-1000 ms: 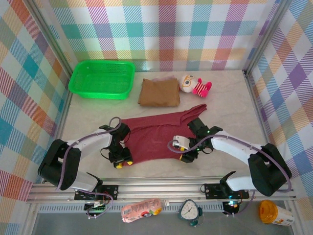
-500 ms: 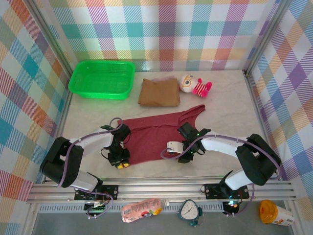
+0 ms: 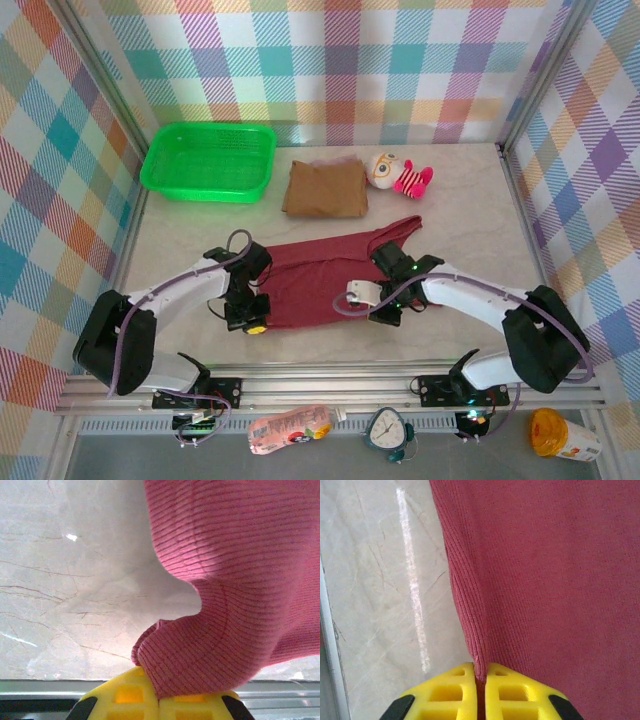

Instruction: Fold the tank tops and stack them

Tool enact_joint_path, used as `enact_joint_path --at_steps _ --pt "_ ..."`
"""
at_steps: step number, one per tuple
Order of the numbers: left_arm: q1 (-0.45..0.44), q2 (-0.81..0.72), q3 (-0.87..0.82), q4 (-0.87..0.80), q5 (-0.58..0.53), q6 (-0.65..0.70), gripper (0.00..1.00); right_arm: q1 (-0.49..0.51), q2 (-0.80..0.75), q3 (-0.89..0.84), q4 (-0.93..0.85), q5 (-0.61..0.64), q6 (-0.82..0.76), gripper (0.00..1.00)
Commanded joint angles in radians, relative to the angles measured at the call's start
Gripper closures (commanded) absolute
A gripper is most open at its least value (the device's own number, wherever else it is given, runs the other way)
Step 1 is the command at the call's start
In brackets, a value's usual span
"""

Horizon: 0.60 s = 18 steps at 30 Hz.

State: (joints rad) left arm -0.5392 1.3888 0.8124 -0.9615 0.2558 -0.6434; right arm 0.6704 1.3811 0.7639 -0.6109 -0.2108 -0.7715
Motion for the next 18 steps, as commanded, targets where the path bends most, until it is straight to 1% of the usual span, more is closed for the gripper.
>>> enact_joint_path --at_steps 1,4,7,13,18 --pt "0.024 -0.006 0.034 -0.042 0.031 -0.013 0.98 -0.042 0.04 0.07 -0.085 -0.088 -0.019 0.92" --pt "0.058 -0.009 0.055 -0.043 0.045 -0.009 0.95 -0.086 0.088 0.122 -0.132 -0.135 -0.035 0.92" --pt "0.085 0.001 0.084 -0.05 0.052 0.006 0.94 -0.123 0.127 0.161 -0.14 -0.162 -0.034 0.92" --pt "0.118 0.046 0.118 -0.056 0.068 0.034 0.92 -0.153 0.21 0.23 -0.163 -0.204 -0.035 0.92" --pt "0.135 0.051 0.15 -0.081 0.064 0.042 0.91 -0.17 0.234 0.247 -0.155 -0.225 -0.032 0.93"
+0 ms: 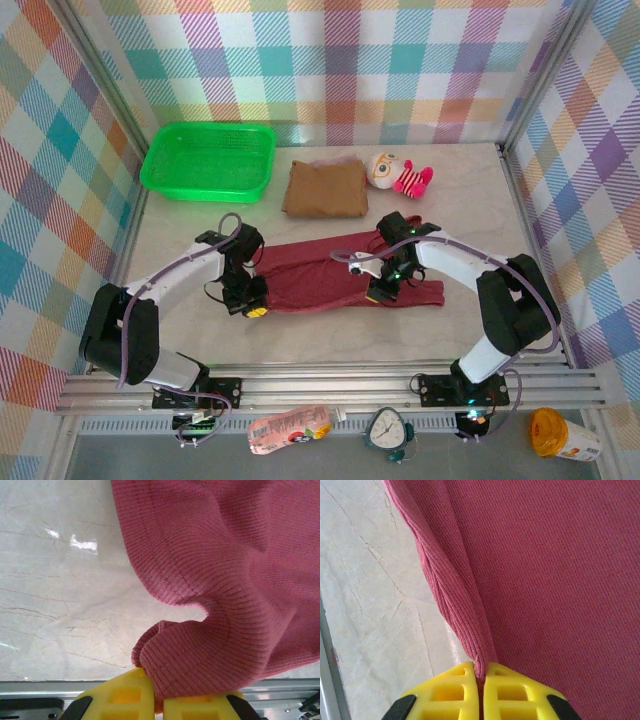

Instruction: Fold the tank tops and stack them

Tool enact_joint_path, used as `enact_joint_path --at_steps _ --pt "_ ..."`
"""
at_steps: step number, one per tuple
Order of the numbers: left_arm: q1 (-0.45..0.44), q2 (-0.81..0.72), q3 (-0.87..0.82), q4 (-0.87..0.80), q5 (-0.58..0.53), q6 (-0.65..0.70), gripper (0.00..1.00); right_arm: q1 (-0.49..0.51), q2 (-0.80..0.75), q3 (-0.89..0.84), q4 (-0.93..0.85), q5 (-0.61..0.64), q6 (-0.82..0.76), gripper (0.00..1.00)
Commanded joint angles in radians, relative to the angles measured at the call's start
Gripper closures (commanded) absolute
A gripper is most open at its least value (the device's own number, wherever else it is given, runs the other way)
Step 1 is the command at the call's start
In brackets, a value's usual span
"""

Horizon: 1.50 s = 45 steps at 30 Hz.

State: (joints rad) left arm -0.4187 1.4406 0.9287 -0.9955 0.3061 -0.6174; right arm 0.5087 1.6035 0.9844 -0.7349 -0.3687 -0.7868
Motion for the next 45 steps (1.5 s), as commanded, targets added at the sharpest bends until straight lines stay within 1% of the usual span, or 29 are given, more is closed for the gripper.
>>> enact_joint_path --at_steps 1,3,6,10,17,23,31,37,43,45 --pt "0.012 -0.009 0.027 -0.051 0.025 0.01 0.91 -0.008 0.009 0.026 -0.033 -0.079 -0.015 0.92" --pt "0.006 -0.057 -0.017 -0.066 0.027 -0.014 0.92 -0.007 -0.004 0.016 -0.04 -0.1 0.001 0.93" --pt "0.003 -0.15 -0.136 -0.056 0.06 -0.076 0.92 0.013 -0.03 -0.019 -0.048 -0.099 0.013 0.93" --pt "-0.001 -0.172 -0.22 -0.074 0.085 -0.09 0.93 0.031 -0.039 -0.038 -0.066 -0.128 0.033 0.94" --pt "-0.015 -0.141 -0.182 -0.1 0.074 -0.084 0.9 0.047 -0.04 -0.051 -0.068 -0.148 0.046 0.94" --pt "-0.01 -0.061 -0.103 -0.075 0.074 -0.074 0.89 0.044 0.045 0.032 -0.077 -0.164 0.046 0.94" --pt "0.051 -0.006 -0.055 -0.055 0.095 -0.053 0.87 0.007 0.113 0.09 -0.082 -0.183 0.041 0.94" --pt "0.097 0.017 -0.042 -0.049 0.102 -0.042 0.86 -0.021 0.148 0.088 -0.055 -0.184 0.053 0.93" --pt "0.132 0.054 -0.048 -0.024 0.104 -0.033 0.85 -0.023 0.193 0.111 -0.042 -0.168 0.076 0.92" --pt "0.139 0.068 -0.033 -0.02 0.105 -0.029 0.83 -0.028 0.204 0.109 -0.017 -0.165 0.094 0.92"
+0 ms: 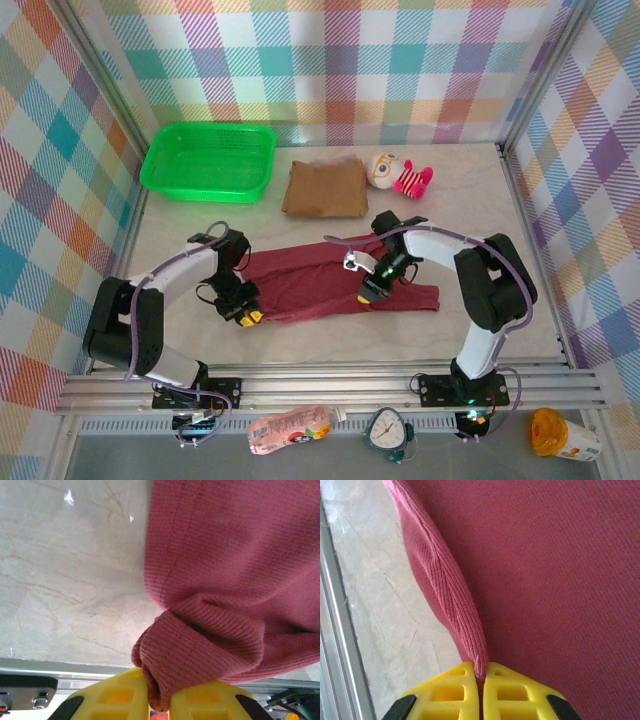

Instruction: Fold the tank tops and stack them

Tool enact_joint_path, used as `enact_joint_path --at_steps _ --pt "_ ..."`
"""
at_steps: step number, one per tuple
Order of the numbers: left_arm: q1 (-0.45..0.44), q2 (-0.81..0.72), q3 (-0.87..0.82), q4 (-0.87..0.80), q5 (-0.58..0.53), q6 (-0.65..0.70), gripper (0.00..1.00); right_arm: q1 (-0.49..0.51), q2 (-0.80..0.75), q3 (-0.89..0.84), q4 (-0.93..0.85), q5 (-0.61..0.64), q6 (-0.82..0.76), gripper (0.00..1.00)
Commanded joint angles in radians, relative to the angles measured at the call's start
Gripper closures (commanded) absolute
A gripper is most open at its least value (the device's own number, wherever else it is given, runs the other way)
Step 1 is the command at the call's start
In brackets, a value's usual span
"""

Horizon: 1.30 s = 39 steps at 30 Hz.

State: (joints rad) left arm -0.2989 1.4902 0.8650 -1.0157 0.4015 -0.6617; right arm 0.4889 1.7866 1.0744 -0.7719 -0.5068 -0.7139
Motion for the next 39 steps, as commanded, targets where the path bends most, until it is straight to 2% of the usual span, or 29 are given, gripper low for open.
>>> enact_joint_path --at_steps 1,8,12,15,17,22,24,27,31,36,39 --pt "0.02 0.031 0.043 -0.005 0.003 0.024 0.82 -0.009 0.03 0.024 0.024 -0.027 0.025 0.92" --pt "0.02 0.077 0.134 -0.076 -0.081 0.069 0.74 -0.024 0.091 0.06 0.025 -0.021 0.092 0.9" --pt "-0.007 0.051 0.191 -0.141 -0.13 0.099 0.64 -0.03 0.125 0.083 -0.008 -0.025 0.119 0.89" --pt "-0.074 0.029 0.236 -0.194 -0.168 0.143 0.6 -0.03 0.146 0.088 -0.021 -0.018 0.14 0.89" --pt "-0.15 0.0 0.26 -0.215 -0.221 0.169 0.54 -0.029 0.157 0.093 -0.031 -0.015 0.145 0.89" --pt "-0.304 -0.045 0.257 -0.209 -0.272 0.224 0.5 -0.033 0.169 0.093 -0.042 -0.001 0.152 0.89" --pt "-0.331 -0.036 0.232 -0.2 -0.273 0.247 0.49 -0.033 0.174 0.092 -0.044 0.006 0.155 0.89" --pt "-0.352 0.004 0.212 -0.164 -0.258 0.313 0.49 -0.035 0.178 0.088 -0.043 0.016 0.159 0.89" --pt "-0.374 0.12 0.239 -0.145 -0.304 0.387 0.49 -0.035 0.177 0.083 -0.052 0.027 0.161 0.89" --pt "-0.358 0.28 0.311 -0.207 -0.463 0.406 0.5 -0.036 0.155 0.073 -0.053 0.031 0.164 0.89" --pt "-0.311 0.287 0.327 -0.192 -0.54 0.392 0.52 -0.037 0.149 0.063 -0.05 0.025 0.165 0.89"
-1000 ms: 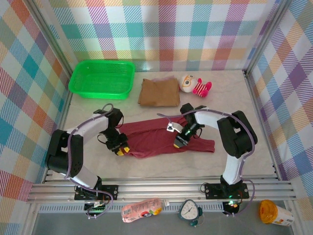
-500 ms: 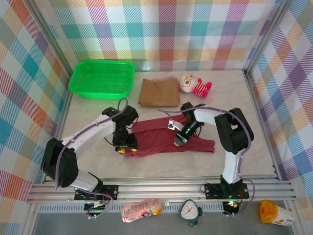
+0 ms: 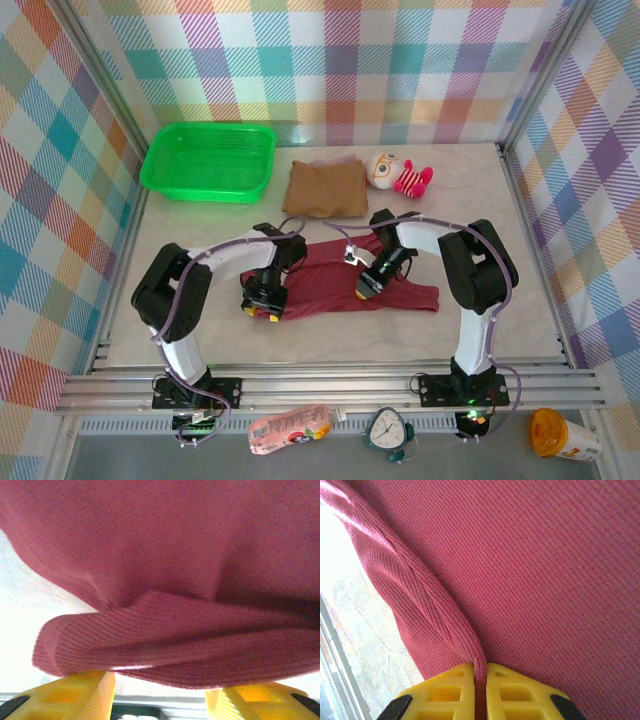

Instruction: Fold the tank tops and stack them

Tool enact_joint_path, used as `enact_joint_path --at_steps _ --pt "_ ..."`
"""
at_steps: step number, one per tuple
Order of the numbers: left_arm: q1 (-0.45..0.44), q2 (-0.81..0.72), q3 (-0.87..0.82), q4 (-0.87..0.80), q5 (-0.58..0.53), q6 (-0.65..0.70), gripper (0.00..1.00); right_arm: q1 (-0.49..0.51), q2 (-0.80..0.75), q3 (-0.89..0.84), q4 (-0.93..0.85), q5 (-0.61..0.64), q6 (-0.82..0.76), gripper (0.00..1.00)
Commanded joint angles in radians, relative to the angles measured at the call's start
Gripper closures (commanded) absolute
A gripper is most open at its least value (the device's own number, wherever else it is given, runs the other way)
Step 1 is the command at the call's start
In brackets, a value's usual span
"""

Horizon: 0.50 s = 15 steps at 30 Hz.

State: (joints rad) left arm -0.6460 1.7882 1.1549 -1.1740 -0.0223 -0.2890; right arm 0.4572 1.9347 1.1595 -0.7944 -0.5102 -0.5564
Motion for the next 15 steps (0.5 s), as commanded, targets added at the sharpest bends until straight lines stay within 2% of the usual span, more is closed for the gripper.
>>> enact_joint_path --at_steps 1,4,11,15 --pt "0.059 -0.025 0.045 -0.018 -0.109 0.018 0.52 -0.005 -0.002 -0.028 -0.022 0.026 0.01 0.89" --pt "0.09 -0.048 0.061 0.02 -0.061 0.039 0.52 -0.005 -0.008 -0.038 -0.021 0.027 0.013 0.89" --pt "0.127 0.051 0.065 0.056 -0.016 0.098 0.52 -0.005 -0.018 -0.033 -0.028 0.026 0.022 0.89" --pt "0.138 0.107 0.081 0.028 -0.075 0.109 0.52 -0.005 -0.051 -0.037 -0.032 0.023 0.035 0.85"
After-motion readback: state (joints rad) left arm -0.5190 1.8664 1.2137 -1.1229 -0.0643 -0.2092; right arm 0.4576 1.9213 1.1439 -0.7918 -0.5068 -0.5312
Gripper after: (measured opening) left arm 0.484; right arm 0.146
